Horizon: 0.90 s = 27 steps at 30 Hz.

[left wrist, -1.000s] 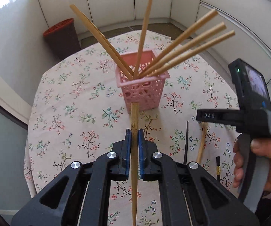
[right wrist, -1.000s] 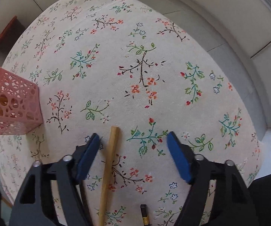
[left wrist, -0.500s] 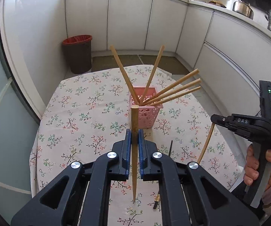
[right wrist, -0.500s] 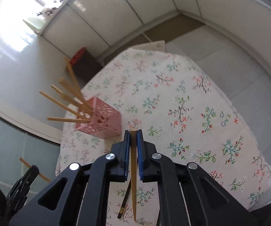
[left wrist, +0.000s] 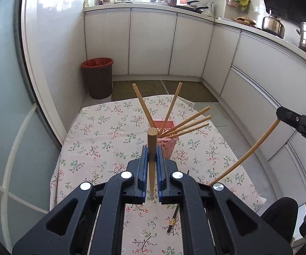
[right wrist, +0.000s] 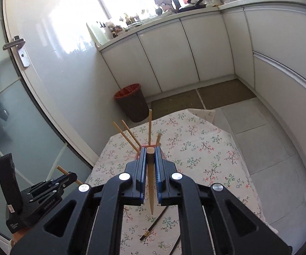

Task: Organize utensils
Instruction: 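Lift the wooden chopsticks upright with both tools and carry them over the basket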

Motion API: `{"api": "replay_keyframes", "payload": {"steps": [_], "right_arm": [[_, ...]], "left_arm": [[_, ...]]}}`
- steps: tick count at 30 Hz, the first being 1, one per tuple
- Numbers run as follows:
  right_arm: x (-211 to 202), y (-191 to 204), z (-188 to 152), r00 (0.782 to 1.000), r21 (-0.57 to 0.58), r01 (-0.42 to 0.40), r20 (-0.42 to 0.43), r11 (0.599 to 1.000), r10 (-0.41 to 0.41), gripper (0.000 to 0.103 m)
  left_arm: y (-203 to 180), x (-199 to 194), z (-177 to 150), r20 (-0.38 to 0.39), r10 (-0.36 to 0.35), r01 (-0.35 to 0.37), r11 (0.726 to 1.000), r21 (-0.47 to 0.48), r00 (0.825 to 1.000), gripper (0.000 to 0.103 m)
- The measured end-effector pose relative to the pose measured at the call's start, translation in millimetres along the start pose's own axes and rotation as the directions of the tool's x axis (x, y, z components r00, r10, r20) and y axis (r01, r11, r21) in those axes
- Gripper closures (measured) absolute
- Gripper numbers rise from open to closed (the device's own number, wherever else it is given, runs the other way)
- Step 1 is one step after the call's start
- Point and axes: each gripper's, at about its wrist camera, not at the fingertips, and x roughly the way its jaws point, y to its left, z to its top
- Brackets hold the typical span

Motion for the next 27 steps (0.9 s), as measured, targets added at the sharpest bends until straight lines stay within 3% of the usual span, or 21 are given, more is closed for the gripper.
{"api": "replay_keyframes", "payload": {"steps": [5, 8, 15, 27], "right_arm": [[-25.4, 18.3, 47.0, 0.995, 0.006, -0.063, 0.074, 0.998, 0.063, 0.095], [-34.0, 28.8, 75.2, 0.987, -0.013, -0.061, 0.148, 0.998, 0.063, 0.095], [-8.0, 43.4, 117.7, 0.973, -0.054, -0.03, 0.226, 0.998, 0.041, 0.095], [73.6, 35.6, 126.3, 0.984, -0.1, -0.002, 0.178, 0.995, 0.02, 0.095]], "left_arm": [[-2.2, -20.7, 28.5, 0.062, 0.014, -0.015, 1.0, 0.009, 0.998, 0.097], [-3.9, -28.3, 48.7, 0.103, 0.012, -0.013, 1.0, 0.012, 0.995, 0.097], [-11.7, -16.7, 93.5, 0.171, -0.006, 0.008, 1.0, -0.013, 0.985, 0.097], [-20.7, 65.7, 111.4, 0.115, -0.012, 0.013, 1.0, -0.005, 0.993, 0.096]]}}
